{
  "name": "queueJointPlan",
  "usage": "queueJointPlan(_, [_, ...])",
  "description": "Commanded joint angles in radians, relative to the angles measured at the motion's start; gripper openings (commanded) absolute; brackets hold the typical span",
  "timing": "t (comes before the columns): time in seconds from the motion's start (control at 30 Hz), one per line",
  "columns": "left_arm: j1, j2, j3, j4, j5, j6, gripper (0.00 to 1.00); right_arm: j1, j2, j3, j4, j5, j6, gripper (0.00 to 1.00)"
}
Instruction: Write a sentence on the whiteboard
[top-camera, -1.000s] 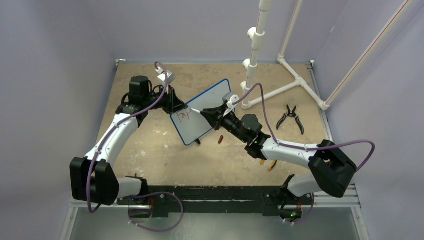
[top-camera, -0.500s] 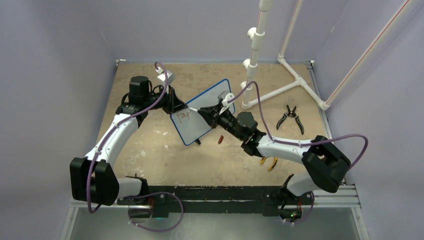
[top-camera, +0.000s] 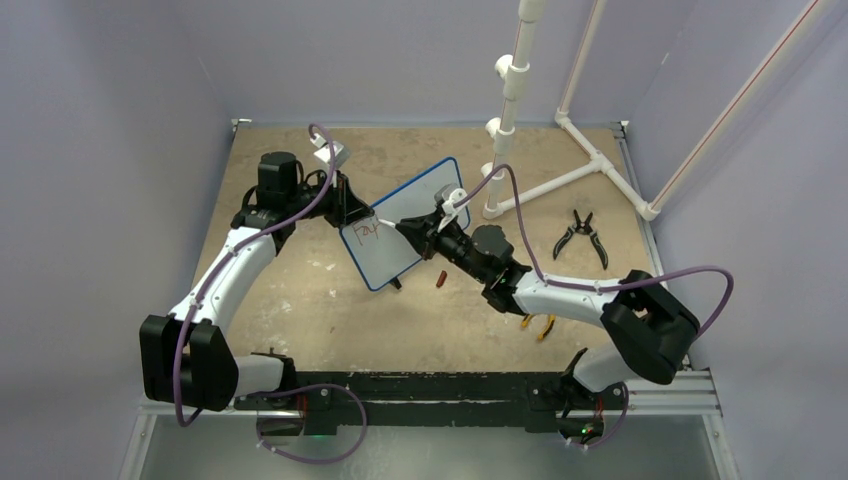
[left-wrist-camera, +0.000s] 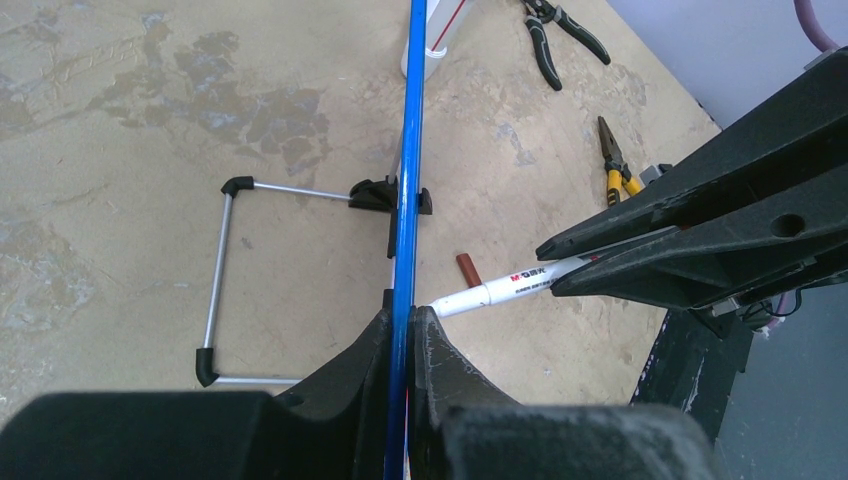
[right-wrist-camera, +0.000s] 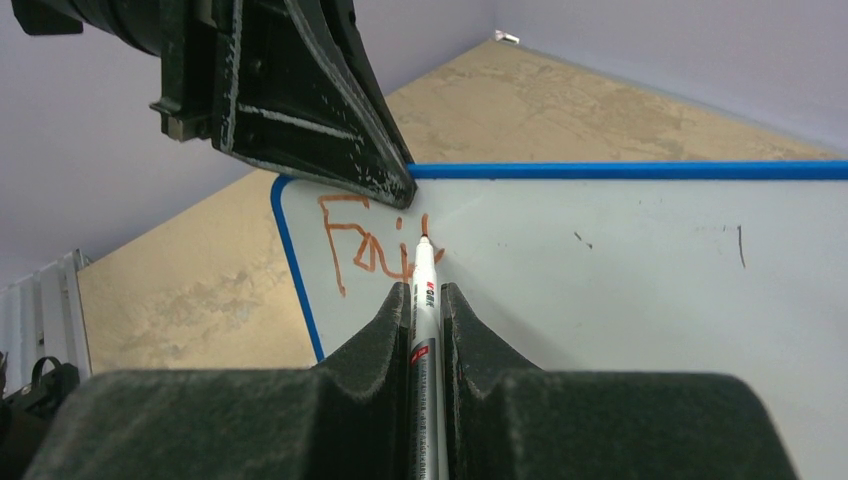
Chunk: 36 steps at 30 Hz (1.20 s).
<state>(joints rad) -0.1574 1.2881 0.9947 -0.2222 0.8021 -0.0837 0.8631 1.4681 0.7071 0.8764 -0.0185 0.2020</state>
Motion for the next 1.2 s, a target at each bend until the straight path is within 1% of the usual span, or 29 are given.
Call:
queueJointPlan(0.0, [0.002, -0.024, -0.007, 0.014, -0.012, 0.015, 0.00, -0.003, -0.009, -0.030, -0.034, 0.015, 0.005, 0.00])
queueJointPlan(0.17, [0.002, -0.024, -0.008, 0.014, -0.014, 0.015, 0.00, -0.003, -0.015, -0.052, -0.041, 0.016, 0.011, 0.00])
queueJointPlan(0.6, [0.002, -0.030, -0.009, 0.014, -0.015, 0.016, 0.00, -0.003, -0.048, -0.047, -0.052, 0.098, 0.002, 0.00])
queueJointPlan(0.97, [0.002, -0.032, -0.009, 0.014, -0.018, 0.016, 0.00, -0.003, -0.113, -0.025, -0.038, 0.083, -0.017, 0.00])
queueJointPlan(1.17, [0.002, -0.032, -0.011, 0.014, -0.019, 0.016, 0.00, -0.003, -0.097, 0.011, -0.048, 0.080, -0.029, 0.00])
